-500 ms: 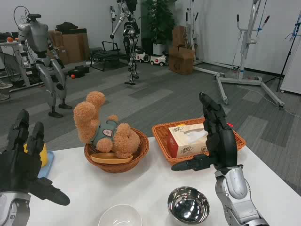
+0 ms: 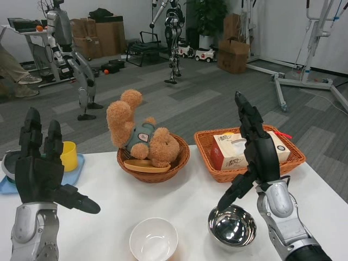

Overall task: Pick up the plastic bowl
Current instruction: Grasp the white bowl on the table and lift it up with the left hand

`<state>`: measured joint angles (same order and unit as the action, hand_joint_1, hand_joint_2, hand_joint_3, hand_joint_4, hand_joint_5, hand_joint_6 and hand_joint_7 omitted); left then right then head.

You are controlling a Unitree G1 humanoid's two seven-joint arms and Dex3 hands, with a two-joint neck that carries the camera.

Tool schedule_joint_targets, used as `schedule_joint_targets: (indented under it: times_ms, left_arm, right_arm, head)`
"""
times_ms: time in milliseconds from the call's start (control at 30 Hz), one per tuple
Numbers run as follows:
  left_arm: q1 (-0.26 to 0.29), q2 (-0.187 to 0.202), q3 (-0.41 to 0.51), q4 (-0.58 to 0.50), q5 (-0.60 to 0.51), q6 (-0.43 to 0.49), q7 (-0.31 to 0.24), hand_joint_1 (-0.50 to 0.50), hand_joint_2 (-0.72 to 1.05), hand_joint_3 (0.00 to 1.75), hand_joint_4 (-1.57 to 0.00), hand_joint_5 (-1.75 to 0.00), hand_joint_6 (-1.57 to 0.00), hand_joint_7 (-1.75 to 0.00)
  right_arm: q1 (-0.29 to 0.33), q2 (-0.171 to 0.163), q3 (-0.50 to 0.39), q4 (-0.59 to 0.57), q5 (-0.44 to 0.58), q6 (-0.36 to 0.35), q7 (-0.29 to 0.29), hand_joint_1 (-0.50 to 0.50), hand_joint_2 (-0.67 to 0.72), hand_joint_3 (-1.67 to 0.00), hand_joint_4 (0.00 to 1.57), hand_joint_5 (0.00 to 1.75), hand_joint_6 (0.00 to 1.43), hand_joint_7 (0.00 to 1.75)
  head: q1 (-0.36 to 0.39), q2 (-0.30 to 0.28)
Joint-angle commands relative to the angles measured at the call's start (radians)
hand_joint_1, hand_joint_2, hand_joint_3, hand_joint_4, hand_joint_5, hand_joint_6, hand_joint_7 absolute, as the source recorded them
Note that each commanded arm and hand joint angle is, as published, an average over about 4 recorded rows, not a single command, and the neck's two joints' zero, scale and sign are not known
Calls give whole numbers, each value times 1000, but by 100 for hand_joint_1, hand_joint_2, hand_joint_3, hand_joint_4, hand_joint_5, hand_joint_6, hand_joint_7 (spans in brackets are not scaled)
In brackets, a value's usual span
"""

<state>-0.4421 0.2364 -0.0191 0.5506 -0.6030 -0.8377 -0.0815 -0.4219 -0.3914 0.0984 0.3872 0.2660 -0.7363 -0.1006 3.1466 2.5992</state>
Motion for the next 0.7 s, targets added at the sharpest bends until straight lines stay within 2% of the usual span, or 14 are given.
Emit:
schedule_joint_targets:
  times_ms: [33, 500, 700]
  left_arm:
    - [11, 1, 5, -2, -3, -9, 6, -50, -64, 0, 0, 0, 0, 0]
    - [20, 1, 3, -3, -3, -9, 6, -50, -64, 0, 0, 0, 0, 0]
    - [48, 3, 4, -3, 29, -9, -4, -50, -64, 0, 0, 0, 0, 0]
  right_arm:
    - [-9, -4, 0, -1, 2, -11, -2, -46, 72, 0, 0, 0, 0, 7]
    - [-3, -4, 6, -5, 16, -11, -2, -46, 72, 0, 0, 0, 0, 7]
    - [2, -4, 6, -3, 25, -11, -1, -46, 72, 0, 0, 0, 0, 7]
  head:
    - [-4, -4]
    - [-7, -2]
    - [-14, -35]
